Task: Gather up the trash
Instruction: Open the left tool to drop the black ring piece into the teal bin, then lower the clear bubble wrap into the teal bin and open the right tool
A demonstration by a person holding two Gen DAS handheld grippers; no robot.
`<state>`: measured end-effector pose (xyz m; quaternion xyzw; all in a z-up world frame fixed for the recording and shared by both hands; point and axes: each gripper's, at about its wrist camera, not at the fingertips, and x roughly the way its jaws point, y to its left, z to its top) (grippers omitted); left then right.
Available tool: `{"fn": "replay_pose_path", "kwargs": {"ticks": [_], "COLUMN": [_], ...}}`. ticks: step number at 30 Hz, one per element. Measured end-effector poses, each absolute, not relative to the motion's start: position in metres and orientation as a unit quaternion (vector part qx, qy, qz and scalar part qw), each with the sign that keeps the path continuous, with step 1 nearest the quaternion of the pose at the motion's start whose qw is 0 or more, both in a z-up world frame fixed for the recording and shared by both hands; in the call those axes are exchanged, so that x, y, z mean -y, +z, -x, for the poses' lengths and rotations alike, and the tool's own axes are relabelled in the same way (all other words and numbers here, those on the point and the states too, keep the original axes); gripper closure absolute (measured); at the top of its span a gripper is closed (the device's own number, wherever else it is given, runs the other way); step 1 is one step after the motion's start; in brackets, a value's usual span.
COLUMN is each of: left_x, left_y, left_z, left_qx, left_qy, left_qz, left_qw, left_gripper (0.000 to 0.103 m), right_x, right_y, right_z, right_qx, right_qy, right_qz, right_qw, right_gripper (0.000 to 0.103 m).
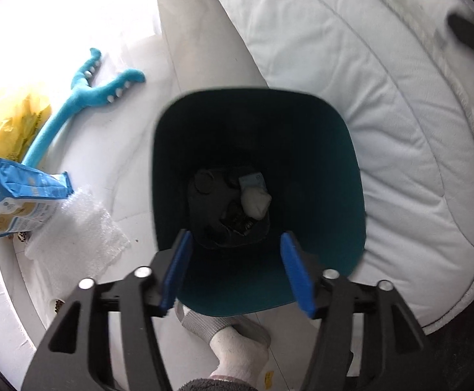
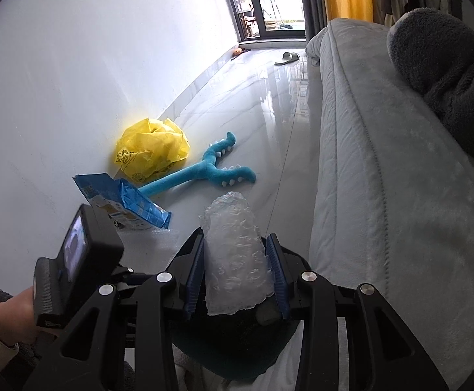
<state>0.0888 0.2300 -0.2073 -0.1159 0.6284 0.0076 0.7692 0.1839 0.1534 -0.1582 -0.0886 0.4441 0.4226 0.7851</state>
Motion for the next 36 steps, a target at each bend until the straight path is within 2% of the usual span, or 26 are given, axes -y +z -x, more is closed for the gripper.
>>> {"fn": "replay_pose_path", "kwargs": {"ticks": [5,14,36], "left_x": [-0.243,-0.265,-0.277], "left_y": [-0.186,-0.145,-0.050], "left_z": [-0.079,-0.071,-0.056], "left_qx": [-0.592,-0.523,-0.360], "left_qy": [0.022,0.051,0.083], "left_qz": [0.108,0.109,0.115], "left_qw": [0.798,0.844,0.922], "left_gripper": [0.026,0.018,0.015], "right_x": [-0.166,-0.185,-0.210], "right_y": [-0.181,-0.218,-0.285], "right_z": [-0.169,-0.160,-0.147], "right_qx": [-0.474,-0.507,-0.565], "right_qy": [0.414,0.395,0.376], "right_qz": [0.098,0.126,0.172], "right_qw": [0.771,0.756,0.714], "right_gripper": [0.065,0.065,0.064]}}
